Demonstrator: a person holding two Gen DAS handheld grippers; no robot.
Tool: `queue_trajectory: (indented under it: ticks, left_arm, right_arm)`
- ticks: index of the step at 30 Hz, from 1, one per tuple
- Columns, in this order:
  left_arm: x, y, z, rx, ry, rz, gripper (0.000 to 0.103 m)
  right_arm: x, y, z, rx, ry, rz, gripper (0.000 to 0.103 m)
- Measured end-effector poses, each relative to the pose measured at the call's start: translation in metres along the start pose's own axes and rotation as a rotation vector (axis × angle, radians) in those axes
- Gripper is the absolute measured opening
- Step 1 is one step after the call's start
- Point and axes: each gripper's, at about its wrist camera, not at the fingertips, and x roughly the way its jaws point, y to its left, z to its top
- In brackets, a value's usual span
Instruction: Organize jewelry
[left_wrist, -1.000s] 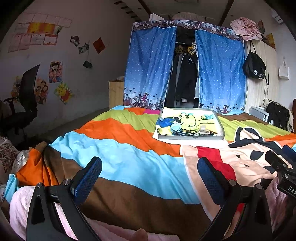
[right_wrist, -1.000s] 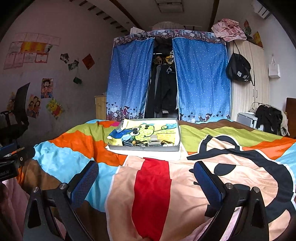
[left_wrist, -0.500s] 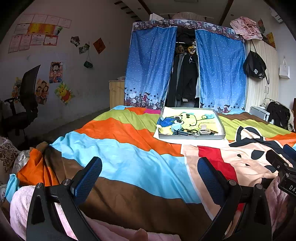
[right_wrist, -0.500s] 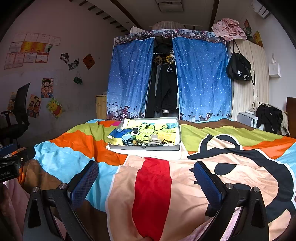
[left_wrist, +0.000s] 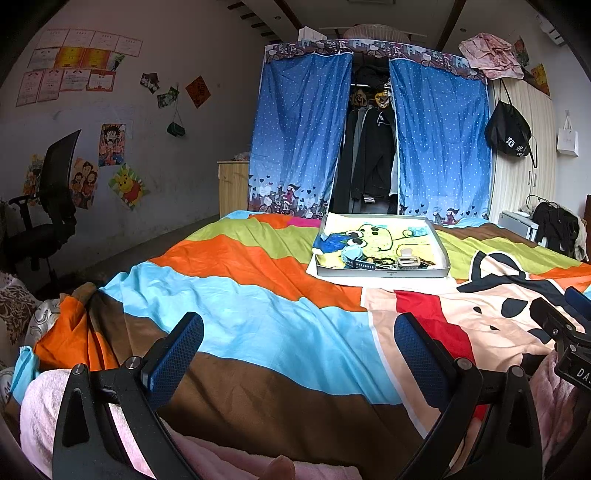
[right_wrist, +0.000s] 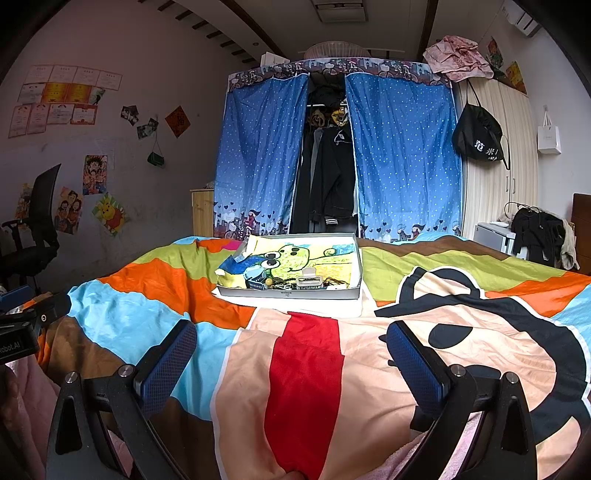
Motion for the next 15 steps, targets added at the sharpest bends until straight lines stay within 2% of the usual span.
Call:
queue_trajectory:
  ticks: [15]
  left_arm:
    - [0.0002,-0.0004,-0.0012,0.002,-0.001,0.001,0.101]
  right_arm:
    - [-0.0002,0.0006,0.0009,0.0,0.001,0.0,0.103]
